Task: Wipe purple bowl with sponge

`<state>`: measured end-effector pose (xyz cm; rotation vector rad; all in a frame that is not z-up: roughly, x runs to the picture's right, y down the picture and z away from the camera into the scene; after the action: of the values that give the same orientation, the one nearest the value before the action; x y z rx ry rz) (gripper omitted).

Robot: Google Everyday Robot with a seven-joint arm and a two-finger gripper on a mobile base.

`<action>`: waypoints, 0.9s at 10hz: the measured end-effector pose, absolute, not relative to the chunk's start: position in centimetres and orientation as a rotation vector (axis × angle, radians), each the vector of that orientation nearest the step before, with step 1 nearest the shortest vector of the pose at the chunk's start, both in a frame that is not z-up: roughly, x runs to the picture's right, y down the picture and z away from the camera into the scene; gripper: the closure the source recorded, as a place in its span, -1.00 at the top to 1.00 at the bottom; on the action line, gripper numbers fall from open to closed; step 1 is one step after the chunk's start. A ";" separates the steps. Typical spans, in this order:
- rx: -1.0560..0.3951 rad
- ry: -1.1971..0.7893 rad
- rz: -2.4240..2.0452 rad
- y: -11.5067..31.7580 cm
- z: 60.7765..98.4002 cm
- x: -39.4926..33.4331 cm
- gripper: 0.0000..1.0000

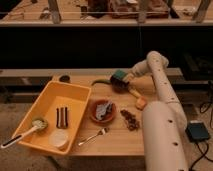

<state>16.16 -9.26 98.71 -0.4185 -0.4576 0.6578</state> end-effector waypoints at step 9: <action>-0.457 -0.478 0.505 -6.1 95.9 13.5 -1.00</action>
<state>13.52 -6.05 95.89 -0.4572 -0.4785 0.5045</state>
